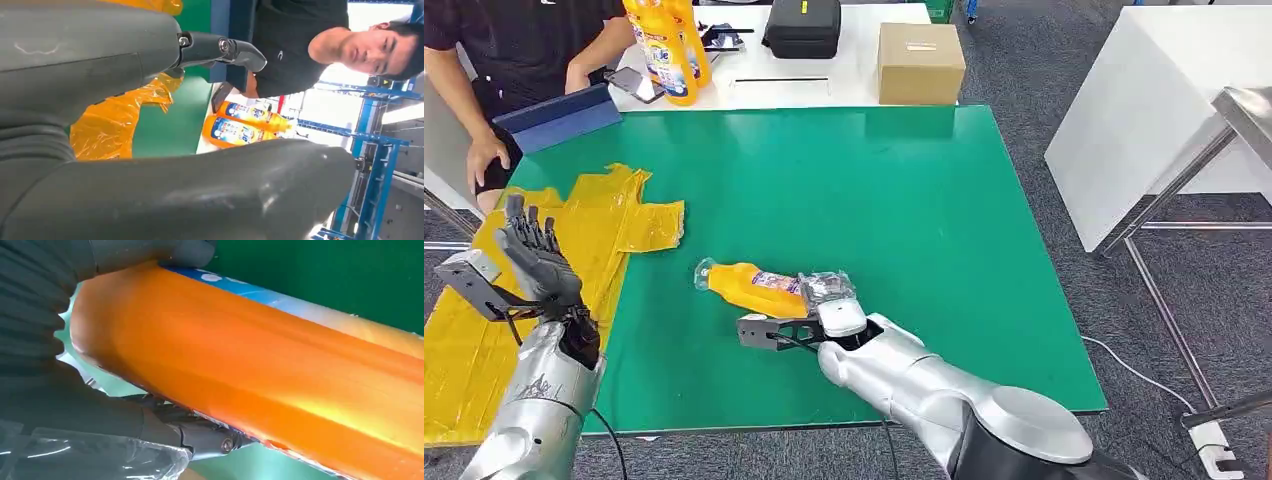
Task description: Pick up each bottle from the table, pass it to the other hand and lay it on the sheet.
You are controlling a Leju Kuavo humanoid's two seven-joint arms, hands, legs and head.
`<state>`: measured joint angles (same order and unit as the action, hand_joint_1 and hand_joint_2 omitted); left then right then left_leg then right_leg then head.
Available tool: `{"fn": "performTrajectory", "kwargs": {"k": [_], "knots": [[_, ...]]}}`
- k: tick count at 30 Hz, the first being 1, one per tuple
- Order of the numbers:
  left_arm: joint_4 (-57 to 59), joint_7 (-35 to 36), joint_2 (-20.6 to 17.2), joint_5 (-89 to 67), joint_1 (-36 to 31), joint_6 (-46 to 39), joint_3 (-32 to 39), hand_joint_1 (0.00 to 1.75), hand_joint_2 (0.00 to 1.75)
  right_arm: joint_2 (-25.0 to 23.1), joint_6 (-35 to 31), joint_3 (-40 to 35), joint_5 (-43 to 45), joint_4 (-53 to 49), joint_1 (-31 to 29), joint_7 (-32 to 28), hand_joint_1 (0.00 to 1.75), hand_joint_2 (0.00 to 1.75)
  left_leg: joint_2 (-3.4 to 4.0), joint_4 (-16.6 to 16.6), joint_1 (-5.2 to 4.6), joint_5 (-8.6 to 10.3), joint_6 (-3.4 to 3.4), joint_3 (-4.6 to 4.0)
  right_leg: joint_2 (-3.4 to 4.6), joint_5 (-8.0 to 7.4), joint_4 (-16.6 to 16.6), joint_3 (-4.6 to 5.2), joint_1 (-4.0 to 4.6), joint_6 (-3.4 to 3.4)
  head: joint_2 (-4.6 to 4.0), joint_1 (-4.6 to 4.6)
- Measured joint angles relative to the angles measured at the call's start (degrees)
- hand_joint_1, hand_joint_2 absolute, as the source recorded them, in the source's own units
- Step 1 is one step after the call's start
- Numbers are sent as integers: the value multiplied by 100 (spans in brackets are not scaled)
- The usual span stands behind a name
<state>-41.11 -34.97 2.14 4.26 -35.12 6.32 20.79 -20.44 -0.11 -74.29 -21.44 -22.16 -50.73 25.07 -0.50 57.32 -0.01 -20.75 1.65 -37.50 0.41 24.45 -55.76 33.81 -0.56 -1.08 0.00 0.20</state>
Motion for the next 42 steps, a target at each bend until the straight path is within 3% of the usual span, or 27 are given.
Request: {"fn": "performTrajectory", "kwargs": {"k": [23, 34, 42], "knots": [[501, -24, -199, 280, -363, -166, -192, 0, 0, -26, 76, 2, -151, 276, -16, -153, 175, 175, -2, 0, 0, 0, 0, 12, -1, 0, 1, -9, 0, 1, 0, 0], [634, -18, -293, 387, -413, -162, -219, 0, 0, 2, -765, 254, -300, 424, -18, -470, 175, 175, -1, 0, 0, 3, -1, 1, 0, -9, -1, -8, 0, 10, 0, 0], [636, -13, -326, 470, -300, -149, -289, 0, 0, 186, -1476, 991, -739, 428, -122, -675, 175, 175, 8, 0, 4, 8, -5, -17, 0, -10, -4, -10, 0, 11, 0, 0]]}}
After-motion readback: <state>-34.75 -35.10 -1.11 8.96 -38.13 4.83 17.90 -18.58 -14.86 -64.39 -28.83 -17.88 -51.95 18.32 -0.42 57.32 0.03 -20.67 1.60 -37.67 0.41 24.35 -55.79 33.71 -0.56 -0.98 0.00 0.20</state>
